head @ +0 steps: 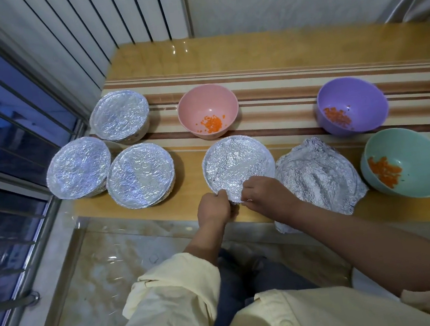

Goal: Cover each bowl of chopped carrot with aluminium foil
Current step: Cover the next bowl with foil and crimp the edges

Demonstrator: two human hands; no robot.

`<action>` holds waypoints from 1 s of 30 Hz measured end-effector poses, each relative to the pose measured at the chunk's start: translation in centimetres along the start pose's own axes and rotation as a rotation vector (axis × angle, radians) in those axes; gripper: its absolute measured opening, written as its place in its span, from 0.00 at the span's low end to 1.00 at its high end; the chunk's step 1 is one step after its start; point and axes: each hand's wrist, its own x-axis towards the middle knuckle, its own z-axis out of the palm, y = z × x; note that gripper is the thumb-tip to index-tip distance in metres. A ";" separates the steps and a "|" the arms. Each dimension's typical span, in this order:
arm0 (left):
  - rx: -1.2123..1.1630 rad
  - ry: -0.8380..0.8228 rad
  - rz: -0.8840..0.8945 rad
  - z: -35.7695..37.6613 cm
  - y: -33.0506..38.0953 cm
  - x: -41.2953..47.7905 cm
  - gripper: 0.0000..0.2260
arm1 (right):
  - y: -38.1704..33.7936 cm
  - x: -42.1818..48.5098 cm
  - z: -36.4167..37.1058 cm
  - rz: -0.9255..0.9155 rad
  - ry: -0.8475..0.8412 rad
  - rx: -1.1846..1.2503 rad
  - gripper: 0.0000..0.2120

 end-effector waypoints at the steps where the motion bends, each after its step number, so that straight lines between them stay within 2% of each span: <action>1: 0.010 0.005 -0.020 0.0 0.1 -0.4 0.20 | 0.0 0.1 0.0 0.000 -0.002 -0.001 0.12; 2: 0.005 -0.009 -0.034 0.2 0.0 -0.5 0.21 | -0.1 0.2 0.0 0.000 -0.006 0.001 0.11; 4: -0.017 -0.050 -0.029 0.7 -0.5 -0.5 0.18 | -0.2 0.3 0.0 0.006 -0.012 0.017 0.11; 9: -0.064 -0.024 -0.040 1.5 -1.9 1.6 0.14 | -0.4 0.4 0.3 0.033 -0.013 0.038 0.10; 14: -0.054 -0.050 -0.042 1.1 -0.4 -1.9 0.19 | -0.4 0.4 0.4 0.046 0.007 0.049 0.08; 17: -0.020 0.015 0.007 1.7 -1.5 -0.2 0.26 | -0.4 0.4 0.7 0.058 0.011 0.073 0.08; 21: 0.047 0.024 0.038 1.8 -2.9 2.5 0.32 | -0.4 0.6 0.6 0.084 -0.018 0.128 0.07; 27: 0.006 -0.012 -0.003 0.1 0.1 0.3 0.15 | 0.9 -0.2 -0.5 0.012 -0.037 0.127 0.13; 30: 0.020 -0.060 0.006 0.0 -0.4 1.0 0.21 | 0.8 -0.2 -0.4 0.009 -0.017 0.067 0.09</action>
